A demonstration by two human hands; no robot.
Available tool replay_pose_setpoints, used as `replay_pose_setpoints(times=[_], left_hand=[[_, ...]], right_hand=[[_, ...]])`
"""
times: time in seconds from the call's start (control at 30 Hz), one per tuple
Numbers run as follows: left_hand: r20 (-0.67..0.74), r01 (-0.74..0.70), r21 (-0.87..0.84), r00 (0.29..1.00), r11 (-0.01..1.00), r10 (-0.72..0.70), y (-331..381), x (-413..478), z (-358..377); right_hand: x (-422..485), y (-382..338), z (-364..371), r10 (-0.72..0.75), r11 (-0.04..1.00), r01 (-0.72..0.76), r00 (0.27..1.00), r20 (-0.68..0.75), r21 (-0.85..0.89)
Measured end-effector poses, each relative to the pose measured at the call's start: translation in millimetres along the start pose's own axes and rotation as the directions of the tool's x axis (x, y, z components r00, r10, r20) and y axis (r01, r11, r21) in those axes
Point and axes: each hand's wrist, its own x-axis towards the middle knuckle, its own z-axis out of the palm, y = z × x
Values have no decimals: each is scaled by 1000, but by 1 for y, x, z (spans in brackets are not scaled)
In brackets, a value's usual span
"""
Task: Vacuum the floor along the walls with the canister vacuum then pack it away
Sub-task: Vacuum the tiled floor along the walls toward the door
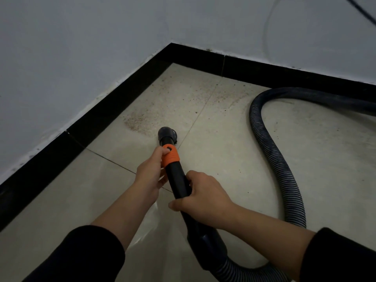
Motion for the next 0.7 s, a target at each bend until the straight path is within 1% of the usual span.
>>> replay_pose_setpoints(times=[0.13, 0.33, 0.5, 0.7], left_hand=[[-9, -10, 3, 1000, 1000, 10, 5, 9, -8], [-35, 6, 21, 999, 1000, -6, 10, 19, -15], [-29, 39, 120, 999, 992, -35, 23, 20, -15], [-63, 144, 285, 989, 948, -131, 53, 11, -1]], right_hand=[[11, -7, 3, -23, 1000, 23, 1000, 7, 2], [22, -11, 8, -41, 999, 41, 998, 57, 11], [29, -18, -1, -28, 1000, 28, 987, 159, 0], [35, -25, -26, 56, 998, -66, 951, 303, 23]])
